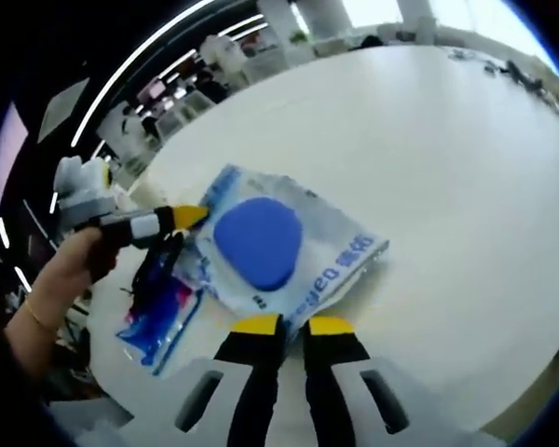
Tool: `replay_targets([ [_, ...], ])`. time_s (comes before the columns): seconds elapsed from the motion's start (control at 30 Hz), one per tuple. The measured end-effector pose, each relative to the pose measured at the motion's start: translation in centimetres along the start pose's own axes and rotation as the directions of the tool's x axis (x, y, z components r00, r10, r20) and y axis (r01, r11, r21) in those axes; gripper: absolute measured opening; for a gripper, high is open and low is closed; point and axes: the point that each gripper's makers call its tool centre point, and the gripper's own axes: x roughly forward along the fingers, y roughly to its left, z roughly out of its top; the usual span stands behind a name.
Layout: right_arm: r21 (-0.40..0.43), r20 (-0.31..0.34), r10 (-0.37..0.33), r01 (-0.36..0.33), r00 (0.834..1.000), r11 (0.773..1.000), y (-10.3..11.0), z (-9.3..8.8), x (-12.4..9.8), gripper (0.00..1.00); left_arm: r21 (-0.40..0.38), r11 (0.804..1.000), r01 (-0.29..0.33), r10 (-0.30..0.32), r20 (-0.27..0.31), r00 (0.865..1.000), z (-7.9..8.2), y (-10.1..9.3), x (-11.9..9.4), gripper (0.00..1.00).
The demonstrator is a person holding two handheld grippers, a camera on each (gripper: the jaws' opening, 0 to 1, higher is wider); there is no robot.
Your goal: Arrange the tabletop items into an orderly group along one side of the table until the central work area is clear of visible clutter.
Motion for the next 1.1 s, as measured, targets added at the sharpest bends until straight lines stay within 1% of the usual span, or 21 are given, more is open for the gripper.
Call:
replay_targets([
  [0.1, -0.068, 0.013, -0.009, 0.010, 1.000, 0.998, 0.2, 0.4, -0.2, 0.03, 0.006, 1.000, 0.000, 0.000, 0.001, 1.000, 0.0, -0.1, -0.2, 0.01],
  [0.13, -0.069, 0.018, -0.006, 0.007, 1.000, 0.998, 0.3, 0.6, -0.3, 0.02, 0.008, 1.000, -0.007, 0.007, 0.001, 1.000, 0.1, 0.0, -0.4, 0.01],
  [0.17, -0.071, 0.025, -0.002, 0.004, 1.000, 0.997, 0.4, 0.7, -0.3, 0.02, 0.035, 0.999, -0.029, 0.029, 0.001, 1.000, 0.1, 0.2, -0.6, 0.01],
  [0.23, -0.080, 0.030, 0.006, -0.003, 1.000, 0.997, 0.6, 1.0, -0.2, 0.02, 0.066, 0.997, -0.044, 0.044, -0.002, 0.999, 0.1, 0.3, -0.9, 0.01],
  [0.33, -0.130, 0.034, -0.004, 0.009, 0.999, 0.991, 0.8, 1.3, -0.2, 0.01, 0.060, 0.997, -0.047, 0.048, -0.004, 0.999, 0.0, 0.5, -1.0, 0.01],
  [0.43, -0.164, 0.061, -0.011, 0.021, 0.998, 0.986, 0.9, 2.0, -0.4, 0.01, 0.051, 0.997, -0.050, 0.049, 0.006, 0.999, 0.3, 0.6, -1.2, 0.01],
  [0.53, -0.157, 0.076, -0.013, 0.025, 0.997, 0.987, 0.7, 2.7, -0.6, 0.00, 0.039, 0.998, -0.050, 0.049, 0.016, 0.999, 0.6, 0.7, -1.5, 0.01],
  [0.7, -0.145, 0.103, -0.019, 0.034, 0.995, 0.989, 0.5, 4.6, -0.6, 0.00, 0.023, 0.998, -0.057, 0.056, 0.035, 0.998, 1.1, 0.8, -2.0, 0.01],
  [0.83, -0.158, 0.137, -0.025, 0.047, 0.990, 0.986, 0.2, 6.6, -0.4, 0.00, 0.001, 0.998, -0.063, 0.063, 0.061, 0.996, 1.6, 1.1, -2.5, 0.01],
  [0.9, -0.178, 0.158, -0.030, 0.059, 0.987, 0.982, 0.2, 7.8, -0.2, 0.00, -0.013, 0.998, -0.064, 0.065, 0.067, 0.996, 1.8, 1.3, -2.5, 0.00],
  [0.97, -0.206, 0.167, -0.029, 0.064, 0.986, 0.977, 0.3, 8.6, -0.1, 0.00, -0.030, 0.997, -0.067, 0.069, 0.076, 0.995, 2.0, 1.5, -2.7, 0.00],
  [1.1, -0.226, 0.199, -0.021, 0.067, 0.980, 0.972, 0.5, 10.7, 0.2, 0.00, -0.041, 0.996, -0.082, 0.085, 0.089, 0.992, 2.3, 1.8, -2.9, 0.00],
])
